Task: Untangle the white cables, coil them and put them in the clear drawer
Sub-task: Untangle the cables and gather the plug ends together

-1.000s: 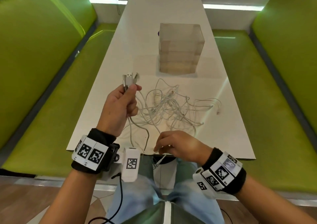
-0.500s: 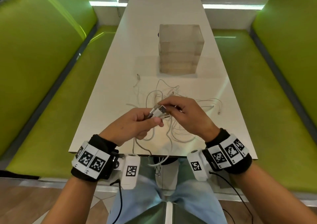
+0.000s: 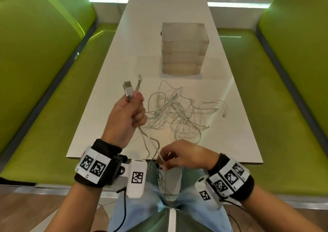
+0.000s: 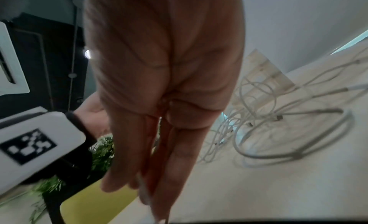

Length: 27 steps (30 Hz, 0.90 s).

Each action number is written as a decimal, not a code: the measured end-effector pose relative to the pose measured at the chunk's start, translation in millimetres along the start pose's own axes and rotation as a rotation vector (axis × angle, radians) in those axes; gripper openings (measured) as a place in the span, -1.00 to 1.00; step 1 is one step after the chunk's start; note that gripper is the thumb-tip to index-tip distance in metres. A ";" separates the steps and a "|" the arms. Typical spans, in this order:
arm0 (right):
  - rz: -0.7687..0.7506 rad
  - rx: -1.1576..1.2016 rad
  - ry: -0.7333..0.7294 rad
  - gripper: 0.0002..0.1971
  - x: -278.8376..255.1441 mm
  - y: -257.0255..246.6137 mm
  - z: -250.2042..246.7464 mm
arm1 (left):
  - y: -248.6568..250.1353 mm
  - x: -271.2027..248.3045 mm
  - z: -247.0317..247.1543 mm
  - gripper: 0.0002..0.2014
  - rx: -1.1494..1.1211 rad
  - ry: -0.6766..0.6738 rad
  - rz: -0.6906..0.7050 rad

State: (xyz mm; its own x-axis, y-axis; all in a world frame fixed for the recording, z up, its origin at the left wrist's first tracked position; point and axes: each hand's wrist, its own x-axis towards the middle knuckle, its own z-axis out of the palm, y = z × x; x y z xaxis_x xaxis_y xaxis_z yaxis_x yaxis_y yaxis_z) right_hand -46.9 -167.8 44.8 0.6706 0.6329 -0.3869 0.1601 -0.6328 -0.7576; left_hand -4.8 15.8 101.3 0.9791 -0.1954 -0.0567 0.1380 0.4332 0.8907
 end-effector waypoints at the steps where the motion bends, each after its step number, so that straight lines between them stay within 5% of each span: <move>1: 0.022 0.024 0.009 -0.63 1.1 1.9 4.3 | -3.1 -1.2 2.8 -0.74 0.025 -0.021 -0.006; 4: 0.053 0.184 0.124 -0.54 -9.1 7.9 -3.0 | -4.6 -2.7 4.1 -0.85 0.051 -0.051 -0.044; 7: 0.058 0.263 0.266 -0.78 -30.9 12.4 -29.5 | -3.3 -2.4 1.2 -0.86 0.070 -0.110 -0.038; 12: 0.293 0.037 0.629 -0.84 -40.9 53.3 -68.7 | -6.0 0.0 3.3 -0.79 0.056 -0.143 0.020; 17: 0.481 -0.149 0.582 -0.78 -21.9 86.9 -61.4 | -12.0 1.0 7.2 -0.73 0.051 -0.105 0.022; 21: 0.438 -0.042 0.693 -0.87 -20.0 86.2 -55.3 | -12.0 -1.6 5.2 -0.77 0.080 -0.090 0.002; 27: 0.302 0.138 0.742 -0.61 -20.2 75.9 -50.8 | -10.8 -3.4 7.8 -0.84 0.087 -0.089 -0.008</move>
State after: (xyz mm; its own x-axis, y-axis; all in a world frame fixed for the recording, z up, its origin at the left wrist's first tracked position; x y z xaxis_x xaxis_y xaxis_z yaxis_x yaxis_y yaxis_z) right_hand -11.5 -251.2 21.8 0.9839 -0.0474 -0.1724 -0.1626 -0.6376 -0.7530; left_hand -10.8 4.9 95.4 0.9604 -0.2774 -0.0275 0.1287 0.3536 0.9265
